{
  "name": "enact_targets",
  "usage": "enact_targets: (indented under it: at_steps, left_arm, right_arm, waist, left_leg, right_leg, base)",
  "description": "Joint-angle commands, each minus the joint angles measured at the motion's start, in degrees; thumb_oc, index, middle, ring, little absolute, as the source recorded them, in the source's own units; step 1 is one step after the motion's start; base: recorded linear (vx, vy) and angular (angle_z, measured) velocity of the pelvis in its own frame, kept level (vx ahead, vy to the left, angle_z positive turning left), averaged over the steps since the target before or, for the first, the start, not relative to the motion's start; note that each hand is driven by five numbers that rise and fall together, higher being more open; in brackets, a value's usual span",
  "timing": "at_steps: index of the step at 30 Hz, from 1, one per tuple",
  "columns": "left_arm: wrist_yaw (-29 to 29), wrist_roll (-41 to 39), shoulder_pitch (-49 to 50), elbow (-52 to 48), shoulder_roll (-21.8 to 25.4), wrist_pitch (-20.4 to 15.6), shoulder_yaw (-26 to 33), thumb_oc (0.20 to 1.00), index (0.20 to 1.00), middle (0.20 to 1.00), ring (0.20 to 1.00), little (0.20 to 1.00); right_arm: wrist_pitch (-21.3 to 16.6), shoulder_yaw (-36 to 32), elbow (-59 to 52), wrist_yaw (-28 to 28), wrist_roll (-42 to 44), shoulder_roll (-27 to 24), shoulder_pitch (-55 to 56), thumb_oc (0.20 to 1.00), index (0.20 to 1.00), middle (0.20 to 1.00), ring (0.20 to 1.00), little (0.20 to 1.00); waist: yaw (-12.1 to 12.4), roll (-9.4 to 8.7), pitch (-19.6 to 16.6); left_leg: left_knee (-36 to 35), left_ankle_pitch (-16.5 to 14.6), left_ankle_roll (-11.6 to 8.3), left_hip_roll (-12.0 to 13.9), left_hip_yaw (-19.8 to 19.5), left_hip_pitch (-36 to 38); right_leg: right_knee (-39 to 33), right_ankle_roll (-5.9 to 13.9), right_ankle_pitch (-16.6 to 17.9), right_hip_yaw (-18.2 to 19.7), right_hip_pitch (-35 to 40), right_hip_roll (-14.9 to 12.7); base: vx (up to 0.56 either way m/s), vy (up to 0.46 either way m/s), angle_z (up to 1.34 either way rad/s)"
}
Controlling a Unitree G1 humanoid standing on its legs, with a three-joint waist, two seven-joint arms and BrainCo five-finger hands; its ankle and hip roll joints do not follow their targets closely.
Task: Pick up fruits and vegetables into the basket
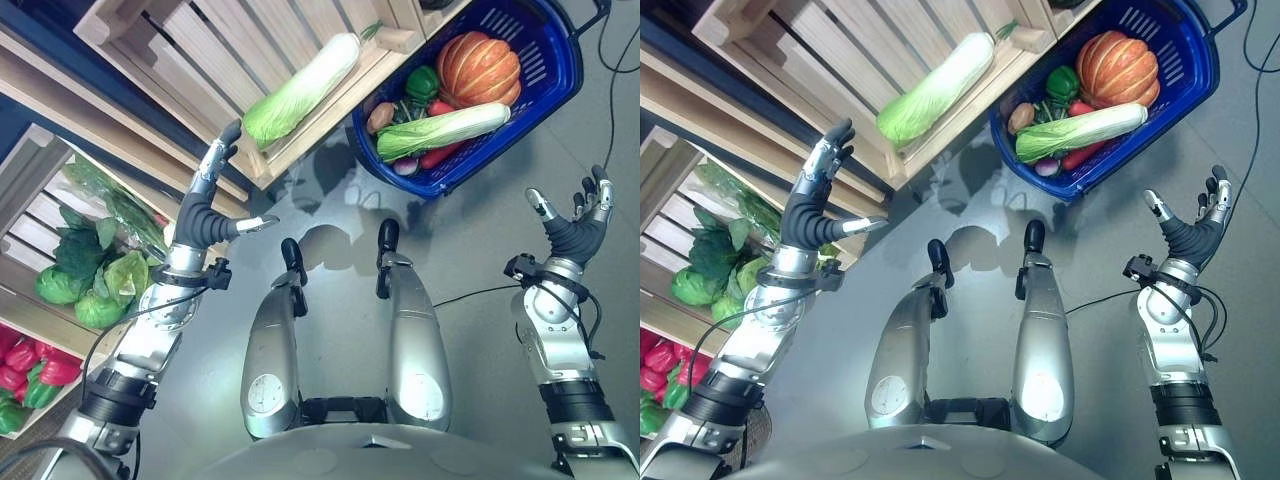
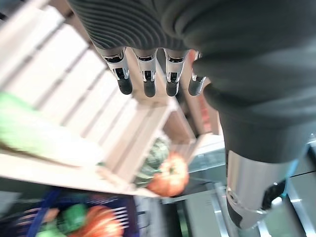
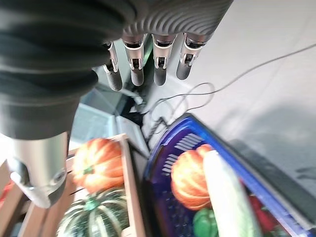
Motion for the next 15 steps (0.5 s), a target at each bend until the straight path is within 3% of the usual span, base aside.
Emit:
enact_targets:
  at_steps: [1,5,6,8,9,11,12,14,15]
  left_arm:
    - [7.17,2.76,0.22,-4.33,0.50,-1.56,3.51,1.000,1.000,1.000,1.000,1.000]
    - [15.39,11.84,-2.51,-4.56,0.44,1.68,4.25,1.000,1.000,1.000,1.000,1.000]
    - [17.60,14.51,-4.55,-4.49,0.82,4.57,4.16,1.000,1.000,1.000,1.000,1.000]
    - [19.72,16.56,-6.08,-4.42,1.06,6.76,3.83,1.000,1.000,1.000,1.000,1.000]
    - [21.95,18.74,-8.84,-3.86,2.07,10.69,3.20,1.000,1.000,1.000,1.000,1.000]
    - [24.02,19.77,-12.64,-2.92,3.50,15.20,2.26,1.000,1.000,1.000,1.000,1.000]
    - [24.08,20.13,-12.98,-2.80,3.59,15.77,2.15,1.000,1.000,1.000,1.000,1.000]
    - [24.38,18.41,-18.09,-0.57,5.54,21.28,1.17,1.000,1.000,1.000,1.000,1.000]
    - [24.41,18.24,-18.47,-0.32,5.67,21.54,1.06,1.000,1.000,1.000,1.000,1.000]
  right_arm:
    - [0.00,0.64,-4.40,0.70,-3.16,-1.08,0.90,1.000,1.000,1.000,1.000,1.000]
    - [1.62,2.24,-5.32,2.48,-3.27,-1.83,0.39,1.000,1.000,1.000,1.000,1.000]
    - [1.90,3.20,-5.43,3.60,-3.77,-2.05,0.04,1.000,1.000,1.000,1.000,1.000]
    - [2.43,3.85,-5.92,4.69,-4.04,-2.44,-0.19,1.000,1.000,1.000,1.000,1.000]
    - [3.18,5.32,-6.35,6.13,-4.98,-3.04,-0.48,1.000,1.000,1.000,1.000,1.000]
    - [4.44,6.96,-6.78,8.08,-5.07,-3.87,-0.85,1.000,1.000,1.000,1.000,1.000]
    - [4.65,7.05,-6.85,8.27,-5.07,-3.93,-0.90,1.000,1.000,1.000,1.000,1.000]
    - [6.11,8.99,-7.43,10.70,-4.48,-4.80,-0.99,1.000,1.000,1.000,1.000,1.000]
    - [6.06,9.06,-7.45,10.78,-4.54,-4.83,-0.98,1.000,1.000,1.000,1.000,1.000]
  waist:
    - [-0.35,-1.87,-2.74]
    - [-0.80,-2.06,-2.74]
    - [-1.16,-2.12,-2.74]
    - [-1.49,-2.16,-2.74]
    - [-2.18,-2.16,-2.74]
    - [-3.11,-2.22,-2.74]
    - [-3.15,-2.23,-2.74]
    - [-4.62,-2.44,-2.74]
    - [-4.66,-2.46,-2.74]
  left_leg:
    - [-0.49,-1.09,3.60,-2.22,1.90,-0.78]
    - [0.14,-1.30,3.62,-2.17,1.86,-0.30]
    - [0.37,-1.31,3.61,-2.06,1.84,-0.21]
    - [0.56,-1.33,3.61,-2.02,1.85,-0.21]
    - [0.79,-1.37,3.51,-1.86,2.00,-0.10]
    - [1.44,-1.43,3.34,-1.60,2.42,-0.30]
    - [1.51,-1.45,3.32,-1.58,2.46,-0.36]
    - [2.02,-1.45,3.15,-1.10,3.19,-0.59]
    - [2.06,-1.47,3.14,-1.07,3.26,-0.63]
  right_leg:
    - [0.33,3.94,-2.91,-1.82,3.08,0.84]
    - [1.05,3.66,-3.53,-1.53,3.62,0.85]
    - [1.52,3.58,-3.79,-1.40,3.62,0.90]
    - [1.99,3.49,-4.02,-1.22,3.44,1.04]
    - [2.41,3.45,-4.31,-0.86,3.34,1.12]
    - [3.04,3.32,-4.57,-0.34,2.86,1.23]
    - [3.13,3.31,-4.61,-0.28,2.77,1.24]
    - [3.76,3.03,-4.87,0.58,2.05,1.67]
    - [3.84,3.02,-4.91,0.65,1.96,1.70]
  base:
    - [0.00,0.000,0.00]
    - [0.00,0.000,0.00]
    - [0.00,0.000,0.00]
    - [0.02,0.024,0.00]
    - [0.03,0.063,-0.01]
    - [0.02,0.080,-0.02]
    - [0.02,0.077,-0.05]
    - [0.02,0.075,-0.10]
    - [0.01,0.076,-0.16]
